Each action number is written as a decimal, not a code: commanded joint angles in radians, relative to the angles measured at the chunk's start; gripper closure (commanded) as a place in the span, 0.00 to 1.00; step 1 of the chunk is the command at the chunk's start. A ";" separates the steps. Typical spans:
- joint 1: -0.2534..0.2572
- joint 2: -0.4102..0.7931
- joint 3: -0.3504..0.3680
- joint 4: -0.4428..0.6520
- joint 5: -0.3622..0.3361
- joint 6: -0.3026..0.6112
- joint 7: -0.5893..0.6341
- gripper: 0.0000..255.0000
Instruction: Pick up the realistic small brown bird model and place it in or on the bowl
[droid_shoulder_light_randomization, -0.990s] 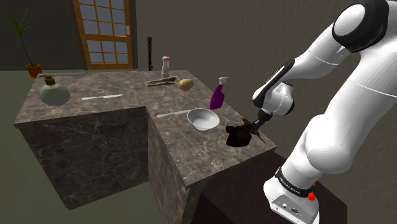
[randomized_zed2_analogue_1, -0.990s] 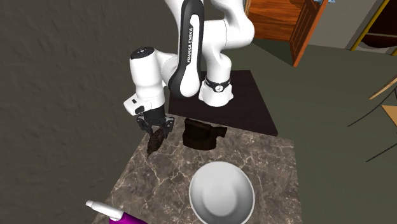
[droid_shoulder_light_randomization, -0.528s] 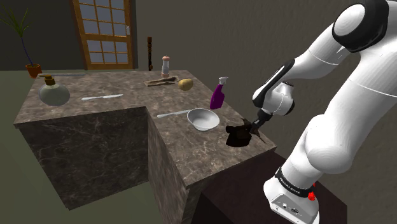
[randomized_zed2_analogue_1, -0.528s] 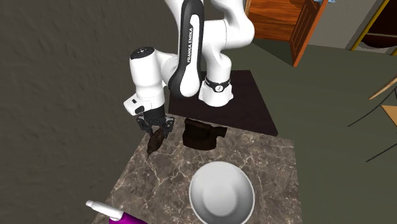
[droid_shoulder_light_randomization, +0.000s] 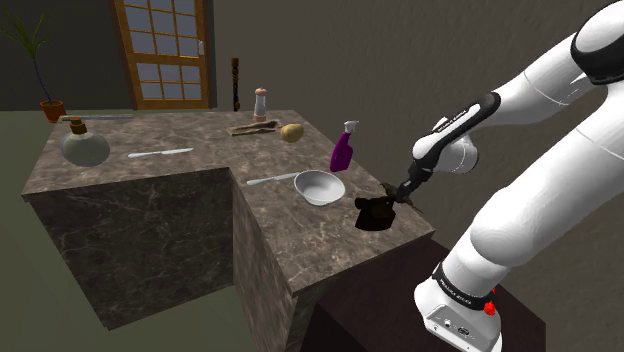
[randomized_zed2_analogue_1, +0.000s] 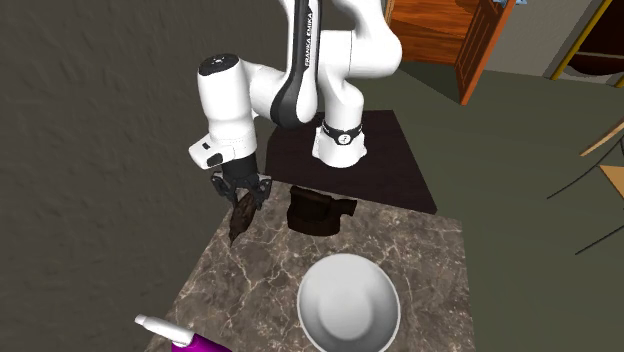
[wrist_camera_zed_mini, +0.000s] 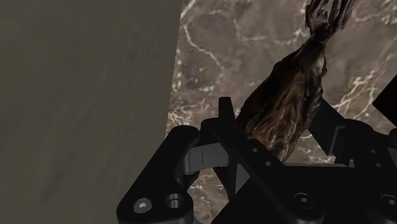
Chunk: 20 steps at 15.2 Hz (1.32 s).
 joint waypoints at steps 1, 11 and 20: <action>-0.054 -0.049 0.039 0.003 -0.068 -0.049 0.049 1.00; -0.157 -0.236 0.141 0.034 -0.164 -0.262 0.133 1.00; -0.167 -0.339 0.213 0.073 -0.163 -0.405 0.184 1.00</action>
